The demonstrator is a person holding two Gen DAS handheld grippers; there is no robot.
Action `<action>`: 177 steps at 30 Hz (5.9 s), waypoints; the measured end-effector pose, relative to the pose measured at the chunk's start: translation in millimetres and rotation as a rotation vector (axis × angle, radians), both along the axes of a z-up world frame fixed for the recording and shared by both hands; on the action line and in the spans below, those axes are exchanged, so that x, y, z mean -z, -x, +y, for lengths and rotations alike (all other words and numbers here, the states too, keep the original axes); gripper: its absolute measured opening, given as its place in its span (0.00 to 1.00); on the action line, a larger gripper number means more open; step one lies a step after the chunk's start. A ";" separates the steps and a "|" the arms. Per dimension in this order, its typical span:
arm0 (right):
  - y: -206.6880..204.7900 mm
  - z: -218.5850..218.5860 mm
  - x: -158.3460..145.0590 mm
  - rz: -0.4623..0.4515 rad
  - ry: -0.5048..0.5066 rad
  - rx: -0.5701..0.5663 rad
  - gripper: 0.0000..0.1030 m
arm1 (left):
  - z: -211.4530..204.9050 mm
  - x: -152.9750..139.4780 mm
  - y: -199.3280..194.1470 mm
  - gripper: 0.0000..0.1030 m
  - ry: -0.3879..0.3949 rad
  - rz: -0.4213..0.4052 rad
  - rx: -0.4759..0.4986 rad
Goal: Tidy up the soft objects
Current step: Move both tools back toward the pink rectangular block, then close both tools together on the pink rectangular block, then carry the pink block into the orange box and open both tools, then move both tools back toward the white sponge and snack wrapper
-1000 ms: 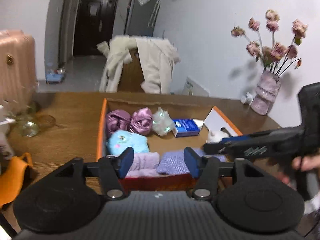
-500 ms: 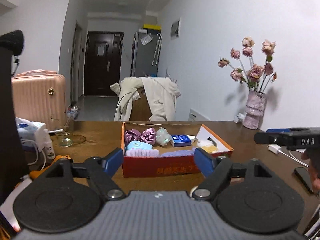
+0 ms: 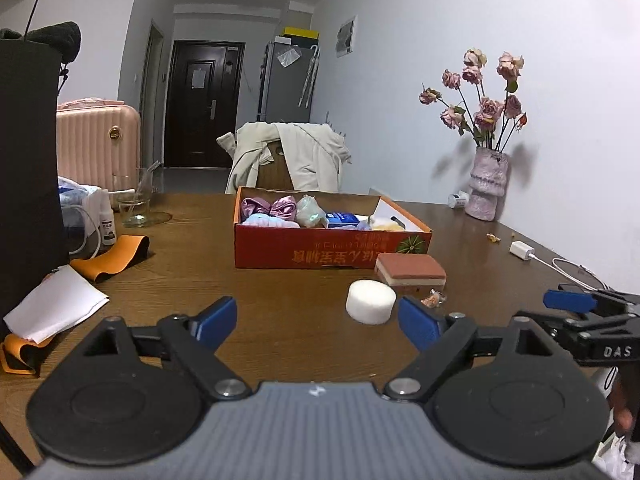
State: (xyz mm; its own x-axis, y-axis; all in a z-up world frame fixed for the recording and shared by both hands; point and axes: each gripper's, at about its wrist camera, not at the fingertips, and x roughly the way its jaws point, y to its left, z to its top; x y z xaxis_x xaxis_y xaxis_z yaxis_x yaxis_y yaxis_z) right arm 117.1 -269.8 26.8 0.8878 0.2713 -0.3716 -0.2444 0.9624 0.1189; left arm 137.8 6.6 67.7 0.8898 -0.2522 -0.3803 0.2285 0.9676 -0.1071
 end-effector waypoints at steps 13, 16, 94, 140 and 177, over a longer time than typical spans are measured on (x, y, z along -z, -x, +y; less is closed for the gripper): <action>-41.5 -26.9 15.9 0.065 -0.049 0.076 0.85 | -27.5 16.0 -56.3 0.87 0.015 0.076 0.084; -71.3 -37.9 18.2 0.085 -0.084 0.076 0.81 | -40.8 18.8 -90.9 0.86 0.054 0.118 0.134; -340.9 19.1 -65.7 0.131 -0.144 -0.058 0.34 | -27.0 -40.7 -344.2 0.26 0.326 0.267 0.110; -312.7 -11.4 -96.7 0.245 0.042 -0.041 0.61 | -15.5 -75.1 -273.1 0.77 -0.118 0.186 -0.039; -26.8 -14.0 24.7 0.122 -0.006 0.011 0.78 | -26.3 26.3 -8.2 1.00 -0.101 -0.025 -0.044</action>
